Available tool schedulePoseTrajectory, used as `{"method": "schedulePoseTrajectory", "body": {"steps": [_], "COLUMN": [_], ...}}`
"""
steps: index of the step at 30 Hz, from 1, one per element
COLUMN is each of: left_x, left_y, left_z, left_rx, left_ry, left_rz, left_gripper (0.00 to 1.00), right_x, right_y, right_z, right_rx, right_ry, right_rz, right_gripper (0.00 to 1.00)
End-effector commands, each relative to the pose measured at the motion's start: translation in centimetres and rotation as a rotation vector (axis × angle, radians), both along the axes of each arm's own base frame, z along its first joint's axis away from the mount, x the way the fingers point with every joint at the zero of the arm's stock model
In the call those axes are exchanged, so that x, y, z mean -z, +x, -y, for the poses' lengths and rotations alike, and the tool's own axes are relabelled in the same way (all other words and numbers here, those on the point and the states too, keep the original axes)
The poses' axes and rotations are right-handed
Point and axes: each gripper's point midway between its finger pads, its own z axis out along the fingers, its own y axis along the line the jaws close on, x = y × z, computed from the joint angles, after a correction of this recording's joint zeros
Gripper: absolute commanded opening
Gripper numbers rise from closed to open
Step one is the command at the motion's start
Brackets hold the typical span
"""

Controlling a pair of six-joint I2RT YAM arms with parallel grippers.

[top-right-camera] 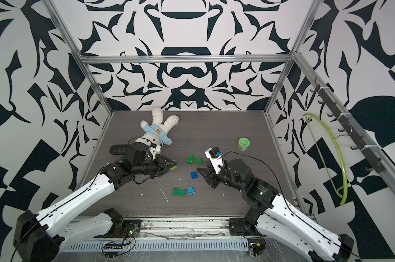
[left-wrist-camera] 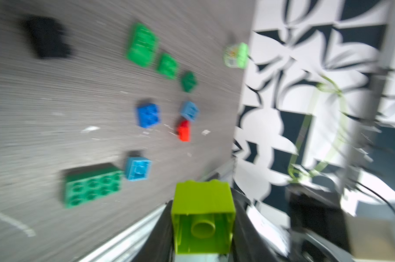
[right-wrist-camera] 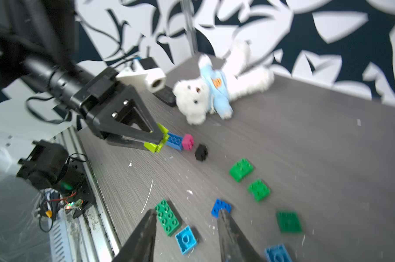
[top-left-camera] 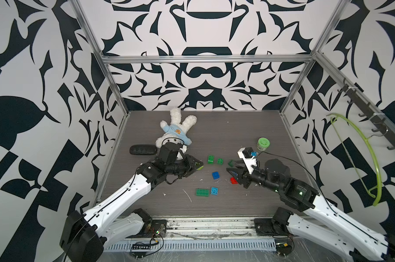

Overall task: Assemble the number 1 with lego
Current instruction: Pick up the lego brick from the center of the board.

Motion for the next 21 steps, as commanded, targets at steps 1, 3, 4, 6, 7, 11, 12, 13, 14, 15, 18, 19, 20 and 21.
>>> {"method": "schedulePoseTrajectory", "body": {"steps": [1,3,4,6,7,11,12,13,14,15,18,19,20,21], "left_x": [-4.2,-5.2,-5.7,-6.7,-7.3,-9.6,-10.0,-10.3,-10.7,-10.9,-11.6,-11.8,-12.0,-12.1], "left_y": [-2.3,-3.1,-3.4,-3.9,-4.2,-5.4,-5.6,-5.7,-5.9,-6.0,-6.4,-6.5,-6.6,-6.6], "left_z": [1.3,1.3,1.3,1.4,1.4,1.7,1.7,1.8,1.8,1.8,2.0,2.0,2.0,2.0], "left_rx": [0.165,0.202,0.219,0.249,0.268,0.334,0.344,0.350,0.359,0.366,0.389,0.393,0.395,0.396], "left_ry": [-0.163,-0.192,-0.209,-0.243,-0.262,-0.320,-0.326,-0.330,-0.337,-0.343,-0.358,-0.362,-0.365,-0.367], "left_rz": [0.076,0.098,0.110,0.132,0.144,0.197,0.207,0.214,0.223,0.227,0.242,0.249,0.254,0.257], "left_gripper": [0.30,0.27,0.26,0.25,0.24,0.23,0.23,0.22,0.22,0.22,0.22,0.21,0.21,0.21], "right_x": [-4.2,-4.2,-4.3,-4.6,-4.9,-6.5,-6.9,-7.4,-7.7,-8.1,-9.2,-9.3,-9.4,-9.4], "right_y": [-1.8,-2.1,-2.3,-2.6,-2.8,-3.3,-3.4,-3.4,-3.5,-3.5,-3.4,-3.4,-3.4,-3.4], "right_z": [-1.6,-2.1,-2.3,-2.9,-3.2,-4.4,-4.7,-5.0,-5.3,-5.6,-6.2,-6.4,-6.5,-6.7], "right_rx": [-0.184,-0.232,-0.260,-0.307,-0.329,-0.409,-0.424,-0.438,-0.456,-0.463,-0.484,-0.491,-0.499,-0.503], "right_ry": [0.036,0.001,-0.015,-0.030,-0.029,-0.001,0.008,0.017,0.026,0.033,0.058,0.063,0.066,0.067], "right_rz": [0.281,0.307,0.318,0.333,0.344,0.379,0.385,0.390,0.395,0.404,0.427,0.430,0.429,0.428], "right_gripper": [0.52,0.55,0.55,0.56,0.57,0.57,0.57,0.57,0.56,0.56,0.55,0.54,0.54,0.53]}}
